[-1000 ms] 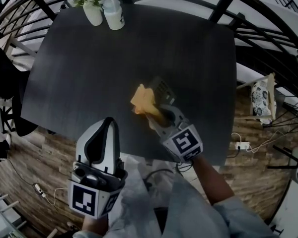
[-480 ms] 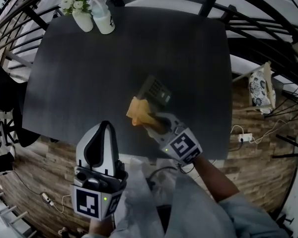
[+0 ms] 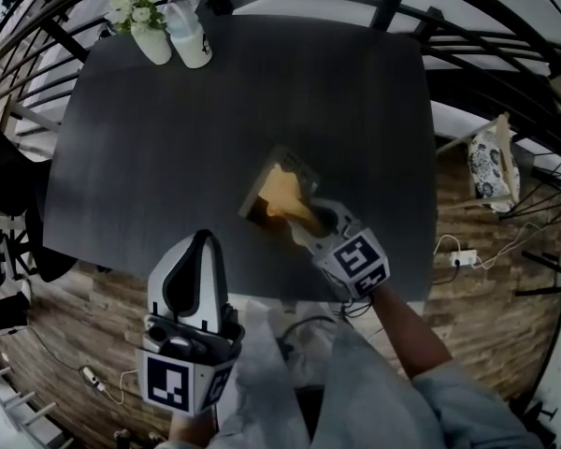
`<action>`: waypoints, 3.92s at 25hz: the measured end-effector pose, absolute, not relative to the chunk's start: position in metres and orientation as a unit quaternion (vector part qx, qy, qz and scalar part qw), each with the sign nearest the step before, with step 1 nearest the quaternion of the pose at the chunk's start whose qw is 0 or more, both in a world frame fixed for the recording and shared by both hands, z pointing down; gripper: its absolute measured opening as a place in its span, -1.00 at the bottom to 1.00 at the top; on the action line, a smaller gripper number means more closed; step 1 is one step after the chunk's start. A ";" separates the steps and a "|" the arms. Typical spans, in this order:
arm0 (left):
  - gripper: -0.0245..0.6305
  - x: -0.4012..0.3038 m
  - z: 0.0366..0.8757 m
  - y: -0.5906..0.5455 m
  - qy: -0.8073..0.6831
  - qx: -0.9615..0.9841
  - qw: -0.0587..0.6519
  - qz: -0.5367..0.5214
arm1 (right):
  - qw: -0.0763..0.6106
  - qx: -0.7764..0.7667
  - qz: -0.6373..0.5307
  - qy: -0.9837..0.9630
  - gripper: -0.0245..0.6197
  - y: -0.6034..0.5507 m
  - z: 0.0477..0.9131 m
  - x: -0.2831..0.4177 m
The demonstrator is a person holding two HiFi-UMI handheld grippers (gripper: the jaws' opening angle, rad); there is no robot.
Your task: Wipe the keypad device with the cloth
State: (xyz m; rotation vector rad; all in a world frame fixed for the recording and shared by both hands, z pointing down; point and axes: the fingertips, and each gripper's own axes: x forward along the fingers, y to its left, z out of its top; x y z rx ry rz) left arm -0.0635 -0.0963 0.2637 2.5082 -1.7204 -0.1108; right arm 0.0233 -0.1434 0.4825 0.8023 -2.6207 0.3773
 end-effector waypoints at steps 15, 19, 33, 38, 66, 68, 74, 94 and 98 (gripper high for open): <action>-0.91 -0.054 0.262 -0.099 -0.557 0.828 0.045 -0.034 | 0.191 0.382 0.165 -0.889 -0.61 -0.205 0.509 0.078; -0.91 -0.054 0.264 -0.097 -0.555 0.830 0.046 -0.031 | 0.201 0.379 0.171 -0.887 -0.61 -0.198 0.518 0.080; -0.91 -0.055 0.267 -0.098 -0.547 0.836 0.049 -0.027 | 0.194 0.347 0.207 -0.894 -0.61 -0.139 0.520 0.052; -0.91 -0.054 0.261 -0.101 -0.544 0.837 0.045 -0.038 | 0.187 0.328 0.212 -0.901 -0.61 -0.121 0.512 0.037; -0.91 -0.071 0.256 -0.095 -0.558 0.828 0.040 -0.046 | 0.282 0.218 -0.010 -0.934 -0.61 -0.132 0.439 -0.036; -0.91 -0.074 0.257 -0.096 -0.563 0.825 0.040 -0.045 | 0.281 0.229 -0.003 -0.932 -0.61 -0.140 0.440 -0.033; -0.91 -0.073 0.250 -0.101 -0.564 0.823 0.030 -0.058 | 0.265 0.273 0.043 -0.924 -0.61 -0.169 0.450 -0.010; -0.91 -0.070 0.261 -0.103 -0.559 0.826 0.048 -0.044 | 0.230 0.383 0.181 -0.876 -0.61 -0.230 0.495 0.064; -0.91 -0.068 0.263 -0.104 -0.552 0.831 0.051 -0.044 | 0.237 0.396 0.201 -0.864 -0.61 -0.221 0.511 0.075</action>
